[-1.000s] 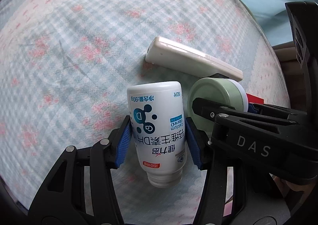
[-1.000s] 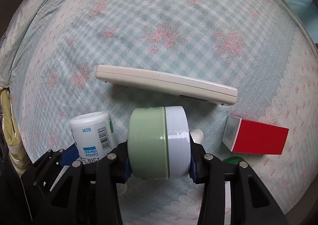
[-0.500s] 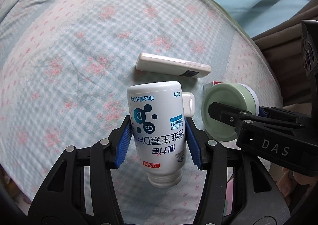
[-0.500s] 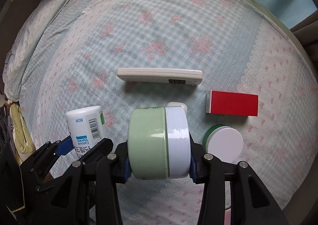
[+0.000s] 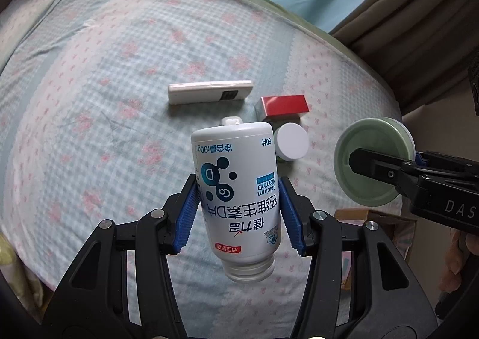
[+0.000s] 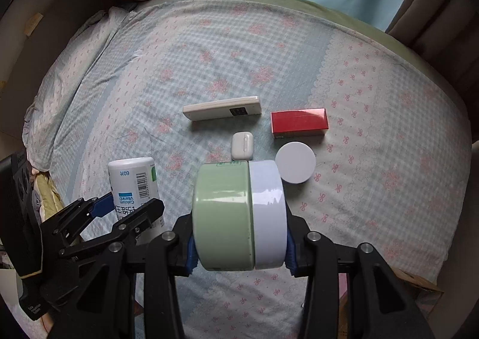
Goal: Organize rigid objects
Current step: 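Carry the pill bottle with the left tool while the right tool carries the green jar to the box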
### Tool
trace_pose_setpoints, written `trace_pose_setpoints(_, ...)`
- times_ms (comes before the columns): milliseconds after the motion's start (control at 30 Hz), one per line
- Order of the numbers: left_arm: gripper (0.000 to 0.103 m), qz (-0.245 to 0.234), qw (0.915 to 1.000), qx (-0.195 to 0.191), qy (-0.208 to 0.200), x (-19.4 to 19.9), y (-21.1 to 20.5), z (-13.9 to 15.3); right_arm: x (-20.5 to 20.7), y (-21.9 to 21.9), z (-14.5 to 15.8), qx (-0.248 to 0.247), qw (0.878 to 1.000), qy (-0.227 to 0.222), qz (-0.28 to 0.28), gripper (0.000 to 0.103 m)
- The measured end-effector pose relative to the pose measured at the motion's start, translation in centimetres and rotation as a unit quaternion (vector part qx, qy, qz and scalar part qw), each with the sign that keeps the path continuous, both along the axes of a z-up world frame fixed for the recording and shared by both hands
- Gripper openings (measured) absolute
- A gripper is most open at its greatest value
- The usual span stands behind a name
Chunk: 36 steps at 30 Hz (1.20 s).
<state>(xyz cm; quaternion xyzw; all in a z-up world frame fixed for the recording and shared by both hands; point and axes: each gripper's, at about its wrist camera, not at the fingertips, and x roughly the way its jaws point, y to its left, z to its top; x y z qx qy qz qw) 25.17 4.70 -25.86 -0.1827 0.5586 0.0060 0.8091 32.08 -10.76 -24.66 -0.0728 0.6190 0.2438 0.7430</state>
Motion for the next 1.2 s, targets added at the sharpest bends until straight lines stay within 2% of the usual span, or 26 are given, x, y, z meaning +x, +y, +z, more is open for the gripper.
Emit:
trace_pose_setpoints(167, 0.048, -0.056, 0.9983, -0.001, -0.016, -0.6, -5.4, 2.4, -2.3, -6.3, 2.6, 0.004, 0.999, -0.015, -0.038, 0.04)
trace_pose_setpoints(367, 0.048, -0.125, 0.9915, -0.012, -0.033, -1.2, -13.4, 4.2, -5.4, -15.5, 4.5, -0.006, 0.995, -0.029, -0.099, 0.04)
trace_pose_setpoints(533, 0.048, -0.189, 0.9811, -0.017, -0.037, -1.7, -21.3, 4.9, -8.1, -23.8, 5.0, -0.019, 0.987, -0.034, -0.157, 0.04)
trace_pose_setpoints(667, 0.048, -0.244, 0.9692, -0.015, -0.033, -2.6, -27.7, 4.8, -10.1, -29.9, 4.7, -0.031, 0.979, -0.032, -0.198, 0.04)
trace_pose_setpoints(900, 0.048, -0.319, 0.9478, -0.002, -0.005, -4.6, -37.2, 2.1, -12.0, -38.6, 2.2, -0.038, 0.966, -0.009, -0.256, 0.04)
trace_pose_setpoints(1067, 0.048, -0.348, 0.9369, 0.025, 0.027, -5.7, -41.0, -1.5, -12.9, -42.9, -1.7, -0.035, 0.958, 0.018, -0.284, 0.04)
trace_pose_setpoints(1200, 0.048, -0.373, 0.9249, 0.055, 0.05, -6.2, -43.1, -4.8, -13.2, -44.6, -5.2, -0.038, 0.954, 0.035, -0.297, 0.04)
